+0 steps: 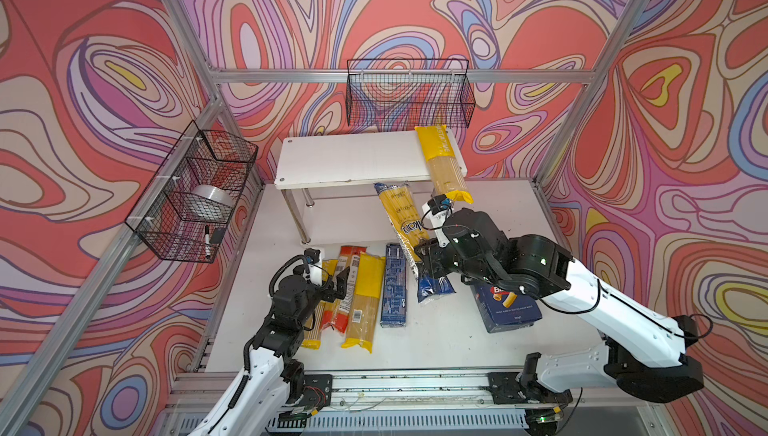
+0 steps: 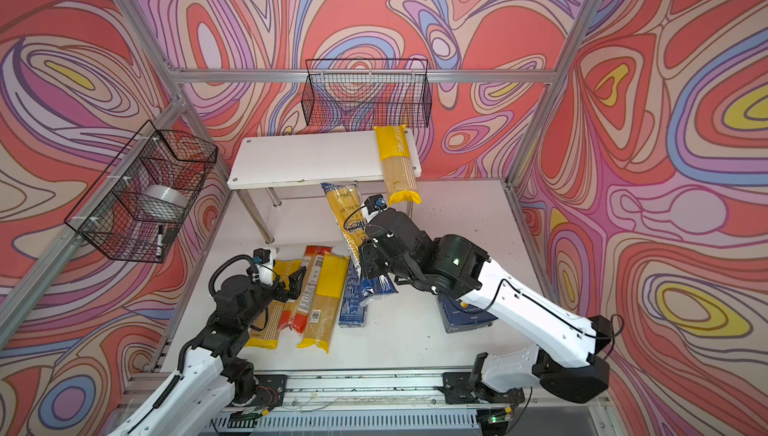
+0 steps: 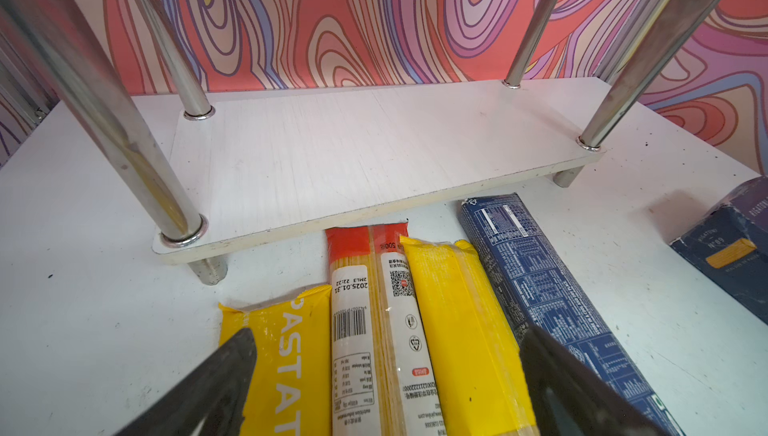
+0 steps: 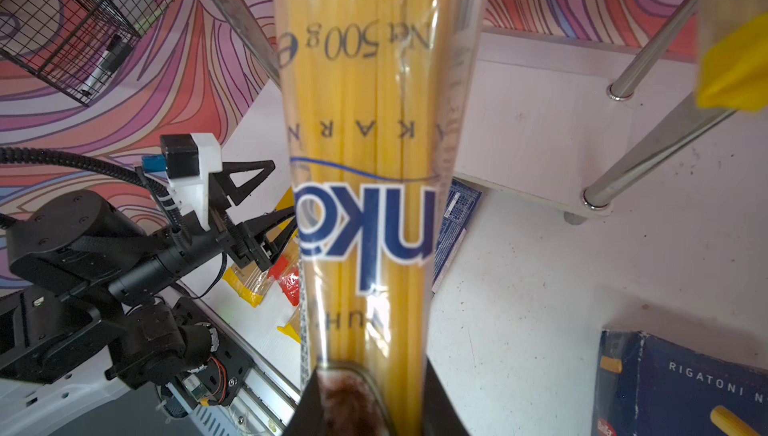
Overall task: Place and organize the pasta boxes and bags onto the shelf
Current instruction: 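Lift the ankara bag with the right gripper toward the white shelf, then carry the ankara bag over the shelf top beside the PASTATIME bag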
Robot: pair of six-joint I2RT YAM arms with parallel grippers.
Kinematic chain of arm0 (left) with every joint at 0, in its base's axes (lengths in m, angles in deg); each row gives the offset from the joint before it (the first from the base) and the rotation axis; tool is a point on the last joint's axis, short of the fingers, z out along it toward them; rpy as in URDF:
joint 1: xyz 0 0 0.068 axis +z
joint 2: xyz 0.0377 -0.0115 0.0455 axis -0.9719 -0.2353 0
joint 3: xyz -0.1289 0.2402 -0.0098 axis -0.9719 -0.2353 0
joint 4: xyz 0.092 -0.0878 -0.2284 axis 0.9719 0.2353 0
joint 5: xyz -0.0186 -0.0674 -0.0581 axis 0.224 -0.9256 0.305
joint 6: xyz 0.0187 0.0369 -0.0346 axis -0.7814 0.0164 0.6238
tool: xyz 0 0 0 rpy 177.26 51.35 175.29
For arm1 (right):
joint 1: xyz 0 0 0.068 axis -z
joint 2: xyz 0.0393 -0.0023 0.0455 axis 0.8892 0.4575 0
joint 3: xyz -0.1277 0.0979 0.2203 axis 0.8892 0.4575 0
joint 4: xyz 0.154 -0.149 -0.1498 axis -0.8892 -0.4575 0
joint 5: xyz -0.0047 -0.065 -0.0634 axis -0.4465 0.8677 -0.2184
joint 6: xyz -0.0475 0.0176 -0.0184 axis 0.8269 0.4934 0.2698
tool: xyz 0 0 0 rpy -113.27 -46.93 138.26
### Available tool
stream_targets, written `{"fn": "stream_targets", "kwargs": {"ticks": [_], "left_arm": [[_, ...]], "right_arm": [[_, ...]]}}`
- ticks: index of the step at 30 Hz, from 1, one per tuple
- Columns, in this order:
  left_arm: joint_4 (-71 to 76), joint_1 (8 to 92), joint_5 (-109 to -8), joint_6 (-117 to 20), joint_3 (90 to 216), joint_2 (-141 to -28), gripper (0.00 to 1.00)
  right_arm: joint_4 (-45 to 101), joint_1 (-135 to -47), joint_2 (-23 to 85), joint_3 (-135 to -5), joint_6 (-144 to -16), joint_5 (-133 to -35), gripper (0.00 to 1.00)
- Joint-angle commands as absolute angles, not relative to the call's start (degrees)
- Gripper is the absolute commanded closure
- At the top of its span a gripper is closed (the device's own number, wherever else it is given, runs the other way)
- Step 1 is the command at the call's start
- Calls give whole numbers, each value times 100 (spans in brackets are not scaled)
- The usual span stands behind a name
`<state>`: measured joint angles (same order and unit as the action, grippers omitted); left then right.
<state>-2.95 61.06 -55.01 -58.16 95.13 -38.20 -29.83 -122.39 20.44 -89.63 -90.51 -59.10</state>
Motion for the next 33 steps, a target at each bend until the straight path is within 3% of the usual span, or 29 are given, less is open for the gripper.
{"fn": "stream_targets", "kwargs": {"ticks": [1, 9, 24, 33], "left_arm": [[-413, 6101, -5457, -5781, 9488, -3772, 0], [-413, 6101, -5454, -5778, 9484, -3763, 0], [-404, 6096, -5321, -5728, 9441, -3675, 0], [-404, 6093, -5303, -5727, 9420, -3623, 0]], "right_arm": [[-2490, -12263, 2126, -9610, -8733, -5398, 100], [-2511, -12175, 2770, -10601, -8212, -4943, 100], [-2895, -10874, 4056, -12410, -7907, -6030, 100], [-2567, -10432, 4305, -12661, -7859, -6380, 100]]}}
